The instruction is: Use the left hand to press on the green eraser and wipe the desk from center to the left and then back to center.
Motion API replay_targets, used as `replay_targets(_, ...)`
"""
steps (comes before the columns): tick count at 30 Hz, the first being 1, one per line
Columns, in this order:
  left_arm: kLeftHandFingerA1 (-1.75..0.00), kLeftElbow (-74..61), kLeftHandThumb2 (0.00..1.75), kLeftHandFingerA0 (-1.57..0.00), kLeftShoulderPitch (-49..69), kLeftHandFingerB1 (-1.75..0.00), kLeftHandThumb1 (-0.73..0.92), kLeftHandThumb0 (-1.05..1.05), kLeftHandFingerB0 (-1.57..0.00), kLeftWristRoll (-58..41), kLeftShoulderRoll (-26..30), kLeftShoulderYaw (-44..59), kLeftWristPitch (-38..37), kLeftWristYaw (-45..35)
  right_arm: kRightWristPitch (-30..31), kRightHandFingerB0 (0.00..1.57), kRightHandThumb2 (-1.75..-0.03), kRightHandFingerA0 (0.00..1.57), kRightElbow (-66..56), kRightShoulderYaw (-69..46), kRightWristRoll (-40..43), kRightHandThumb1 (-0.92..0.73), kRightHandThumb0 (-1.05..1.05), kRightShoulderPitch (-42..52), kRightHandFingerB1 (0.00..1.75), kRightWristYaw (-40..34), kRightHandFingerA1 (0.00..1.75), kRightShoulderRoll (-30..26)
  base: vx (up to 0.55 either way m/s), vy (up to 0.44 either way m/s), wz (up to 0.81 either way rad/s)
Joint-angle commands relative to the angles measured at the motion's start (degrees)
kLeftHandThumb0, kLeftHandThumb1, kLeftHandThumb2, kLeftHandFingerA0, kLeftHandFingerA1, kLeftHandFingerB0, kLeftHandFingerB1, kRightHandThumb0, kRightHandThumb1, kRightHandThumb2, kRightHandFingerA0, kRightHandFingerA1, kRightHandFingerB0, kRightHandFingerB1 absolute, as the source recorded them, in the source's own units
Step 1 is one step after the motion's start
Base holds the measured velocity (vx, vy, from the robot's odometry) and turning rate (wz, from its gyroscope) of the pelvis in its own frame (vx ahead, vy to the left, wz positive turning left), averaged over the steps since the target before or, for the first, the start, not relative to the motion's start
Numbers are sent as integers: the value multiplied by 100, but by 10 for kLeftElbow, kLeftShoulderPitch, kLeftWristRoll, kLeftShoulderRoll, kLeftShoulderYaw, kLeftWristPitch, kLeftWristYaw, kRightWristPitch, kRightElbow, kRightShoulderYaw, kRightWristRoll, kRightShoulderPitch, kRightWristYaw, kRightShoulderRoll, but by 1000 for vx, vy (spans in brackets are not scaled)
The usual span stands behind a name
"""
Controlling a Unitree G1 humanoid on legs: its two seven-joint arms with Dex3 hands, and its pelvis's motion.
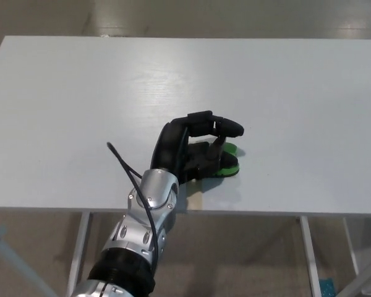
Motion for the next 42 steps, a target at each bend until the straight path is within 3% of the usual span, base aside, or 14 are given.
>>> replay_targets(1, -86, 24, 71, -106, 38, -85, 82, -13, -100, 9, -21, -1, -13, 14, -4, 66, -64, 78, 0, 3, -5, -81, -48, 7, 41, -2, 56, -1, 0, 0, 0)
replay_targets(13, -88, 42, 74, -107, 54, -87, 80, -11, -101, -3, -15, 13, -16, 2, -3, 66, -65, 78, 0, 8, -5, -81, -49, 9, 41, 2, 57, -7, 0, 0, 0)
replay_targets(42, -89, 96, 74, -105, 33, -92, 79, -9, -96, -33, 147, 118, -41, -27, -11, 68, -65, 80, 16, 15, -9, -81, -48, 7, 41, -7, 58, -11, 0, 0, 0)
